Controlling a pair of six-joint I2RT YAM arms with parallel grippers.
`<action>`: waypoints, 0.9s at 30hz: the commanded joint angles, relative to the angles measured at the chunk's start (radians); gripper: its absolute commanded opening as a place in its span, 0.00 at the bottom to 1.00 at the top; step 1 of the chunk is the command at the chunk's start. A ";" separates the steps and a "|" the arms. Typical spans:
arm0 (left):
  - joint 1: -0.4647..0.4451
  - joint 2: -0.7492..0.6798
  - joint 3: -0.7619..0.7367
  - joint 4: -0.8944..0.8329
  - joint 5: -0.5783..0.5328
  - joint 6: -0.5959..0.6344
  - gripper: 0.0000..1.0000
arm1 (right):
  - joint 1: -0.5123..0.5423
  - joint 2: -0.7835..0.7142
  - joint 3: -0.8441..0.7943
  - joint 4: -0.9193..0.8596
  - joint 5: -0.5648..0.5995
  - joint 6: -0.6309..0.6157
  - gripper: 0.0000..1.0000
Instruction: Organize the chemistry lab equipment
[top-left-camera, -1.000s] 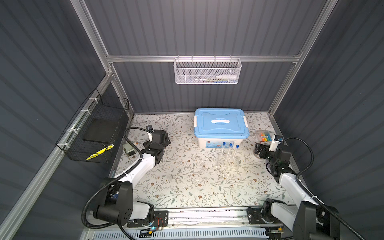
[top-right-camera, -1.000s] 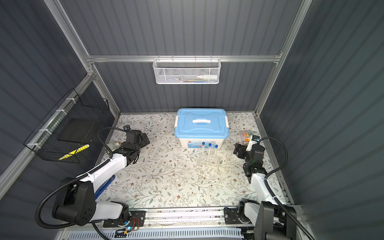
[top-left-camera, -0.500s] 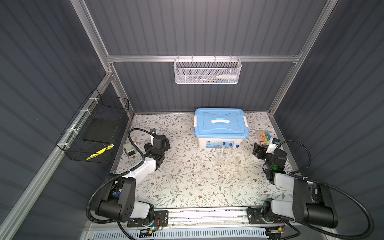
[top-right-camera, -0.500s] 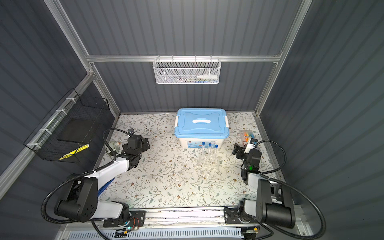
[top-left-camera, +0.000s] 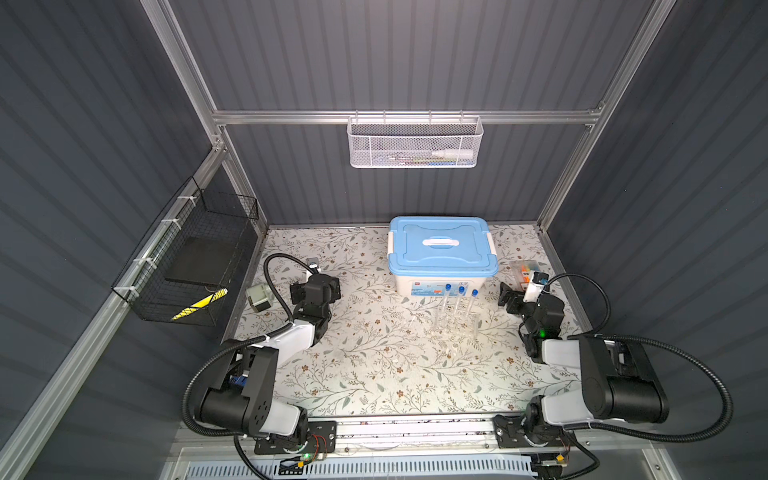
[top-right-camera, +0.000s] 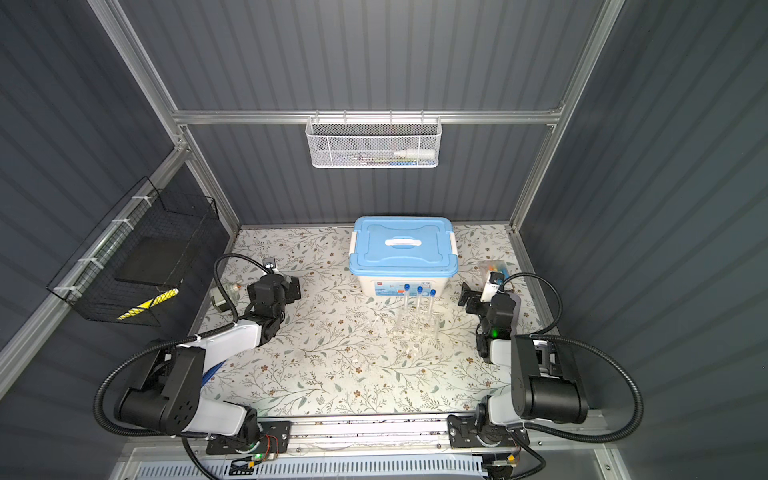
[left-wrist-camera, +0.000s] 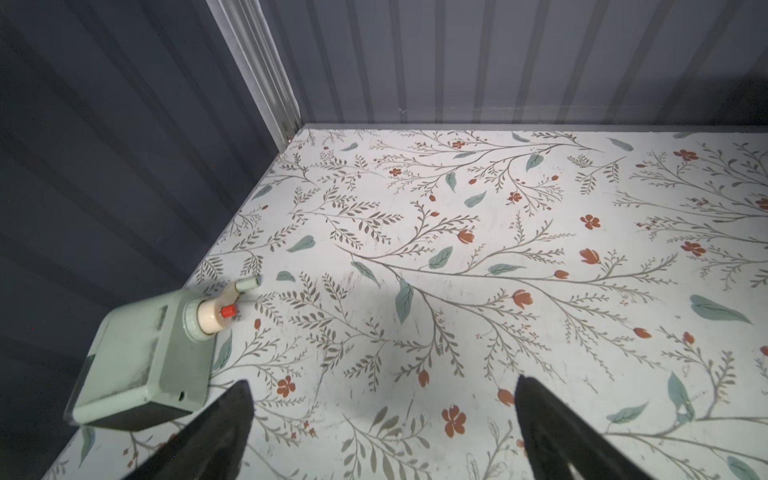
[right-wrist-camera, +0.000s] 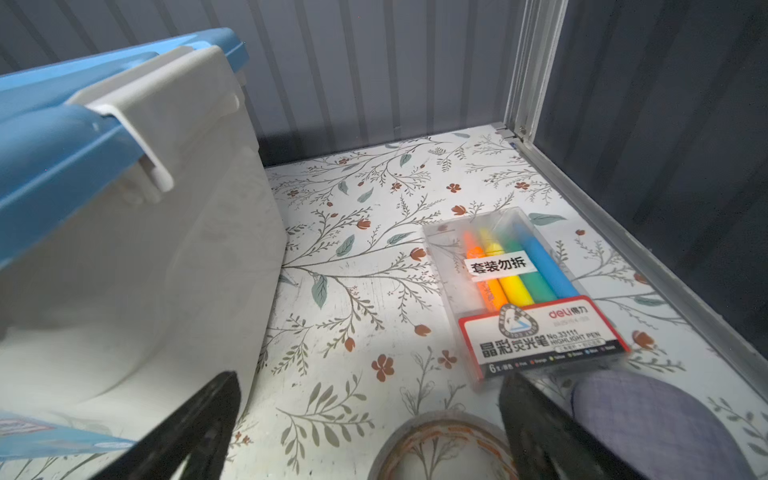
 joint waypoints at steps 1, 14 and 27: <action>0.006 0.048 -0.042 0.183 0.012 0.103 1.00 | 0.005 0.002 0.017 0.008 0.003 -0.015 0.99; 0.044 0.158 -0.166 0.434 0.114 0.188 1.00 | 0.004 0.003 0.015 0.014 0.003 -0.015 0.99; 0.216 0.260 -0.144 0.477 0.324 0.061 1.00 | 0.004 0.003 0.011 0.022 0.011 -0.012 0.99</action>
